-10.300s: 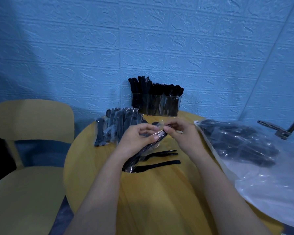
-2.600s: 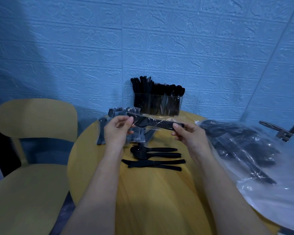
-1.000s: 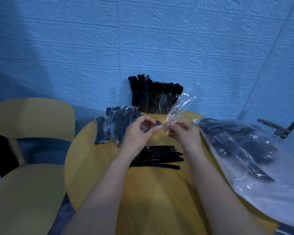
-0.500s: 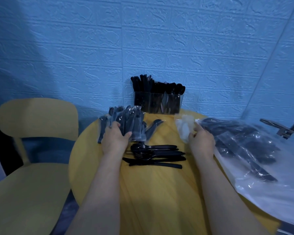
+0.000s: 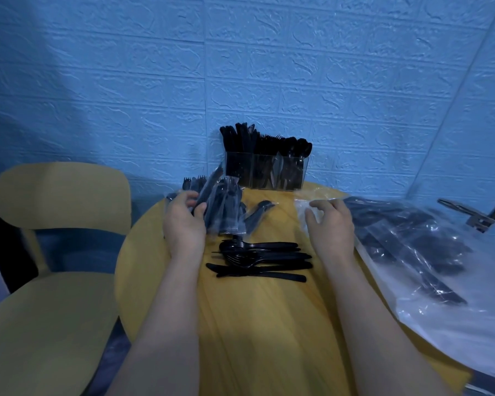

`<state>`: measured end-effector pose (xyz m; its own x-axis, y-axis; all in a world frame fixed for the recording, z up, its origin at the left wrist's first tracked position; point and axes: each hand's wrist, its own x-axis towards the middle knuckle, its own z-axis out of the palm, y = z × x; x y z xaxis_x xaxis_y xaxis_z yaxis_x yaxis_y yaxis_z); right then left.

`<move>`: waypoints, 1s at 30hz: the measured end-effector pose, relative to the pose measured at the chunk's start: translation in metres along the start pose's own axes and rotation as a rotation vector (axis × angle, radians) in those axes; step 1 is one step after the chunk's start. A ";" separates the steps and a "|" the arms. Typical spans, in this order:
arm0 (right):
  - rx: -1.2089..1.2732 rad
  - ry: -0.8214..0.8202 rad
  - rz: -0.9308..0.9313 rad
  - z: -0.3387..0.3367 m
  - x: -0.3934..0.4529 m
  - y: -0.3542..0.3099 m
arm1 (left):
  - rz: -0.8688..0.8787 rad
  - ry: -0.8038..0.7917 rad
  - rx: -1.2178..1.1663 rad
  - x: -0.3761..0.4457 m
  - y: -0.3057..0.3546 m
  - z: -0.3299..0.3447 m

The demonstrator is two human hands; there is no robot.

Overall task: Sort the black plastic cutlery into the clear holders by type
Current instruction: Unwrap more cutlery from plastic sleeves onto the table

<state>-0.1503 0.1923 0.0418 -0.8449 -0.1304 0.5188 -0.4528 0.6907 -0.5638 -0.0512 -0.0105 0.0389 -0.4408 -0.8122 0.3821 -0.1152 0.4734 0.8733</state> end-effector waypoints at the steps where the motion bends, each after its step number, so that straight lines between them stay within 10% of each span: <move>1: 0.109 -0.018 -0.008 0.000 0.000 -0.004 | 0.055 0.009 -0.018 -0.002 0.004 0.001; 10: 1.058 -0.307 0.407 -0.019 0.001 -0.029 | 0.533 -0.193 -0.153 -0.017 0.028 0.005; 16: 1.131 -0.662 0.371 -0.026 -0.002 -0.031 | 0.580 -0.217 -0.128 -0.015 0.024 0.010; 24: 1.038 -0.561 0.168 -0.014 -0.009 -0.038 | -0.123 -0.412 -0.603 -0.024 0.041 0.005; 30: 0.765 -0.571 -0.041 -0.005 -0.016 -0.042 | -0.075 -0.437 -0.577 -0.025 0.042 0.009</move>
<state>-0.1163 0.1689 0.0608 -0.7439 -0.6116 0.2694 -0.3773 0.0517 -0.9246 -0.0533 0.0331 0.0629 -0.7795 -0.5678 0.2647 0.2756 0.0686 0.9588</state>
